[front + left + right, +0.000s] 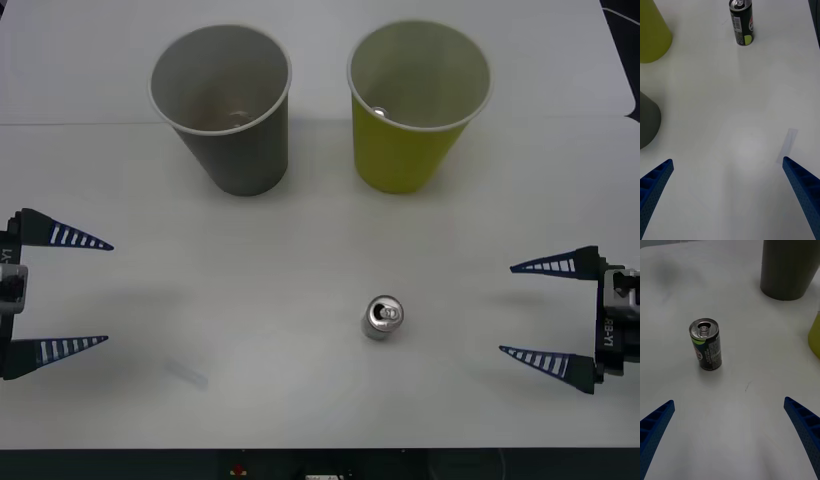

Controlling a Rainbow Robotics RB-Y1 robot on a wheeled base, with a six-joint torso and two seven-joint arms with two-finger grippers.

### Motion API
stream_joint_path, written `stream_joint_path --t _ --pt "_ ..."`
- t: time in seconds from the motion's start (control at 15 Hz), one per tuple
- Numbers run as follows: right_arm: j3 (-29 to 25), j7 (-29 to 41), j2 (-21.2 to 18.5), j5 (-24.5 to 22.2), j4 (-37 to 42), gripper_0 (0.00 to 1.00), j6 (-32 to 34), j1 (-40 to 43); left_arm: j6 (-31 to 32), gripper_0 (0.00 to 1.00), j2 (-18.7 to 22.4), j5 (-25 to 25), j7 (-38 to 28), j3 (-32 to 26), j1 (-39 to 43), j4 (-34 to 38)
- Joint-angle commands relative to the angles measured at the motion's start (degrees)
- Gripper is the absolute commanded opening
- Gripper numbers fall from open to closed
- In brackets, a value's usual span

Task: Put the can into the green bin and the plastic bottle into the gray bin

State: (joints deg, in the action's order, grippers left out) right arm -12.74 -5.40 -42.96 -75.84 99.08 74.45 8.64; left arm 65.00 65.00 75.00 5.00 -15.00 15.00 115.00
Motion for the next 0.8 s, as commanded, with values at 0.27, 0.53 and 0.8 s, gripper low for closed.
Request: stream_joint_path --t 0.27,0.53,0.8 --pt "0.2 -6.0 7.4 1.2 -8.8 1.0 1.8 -1.7 0.0 1.0 0.0 0.0 0.0 0.0 0.0 0.0" --pt "0.3 -10.2 11.5 1.4 -15.9 1.0 4.0 -4.3 0.0 1.0 0.0 0.0 0.0 0.0 0.0 0.0" --pt "1.7 -12.8 14.6 2.2 -21.1 1.0 5.5 -6.6 0.0 1.0 0.0 0.0 0.0 0.0 0.0 0.0"
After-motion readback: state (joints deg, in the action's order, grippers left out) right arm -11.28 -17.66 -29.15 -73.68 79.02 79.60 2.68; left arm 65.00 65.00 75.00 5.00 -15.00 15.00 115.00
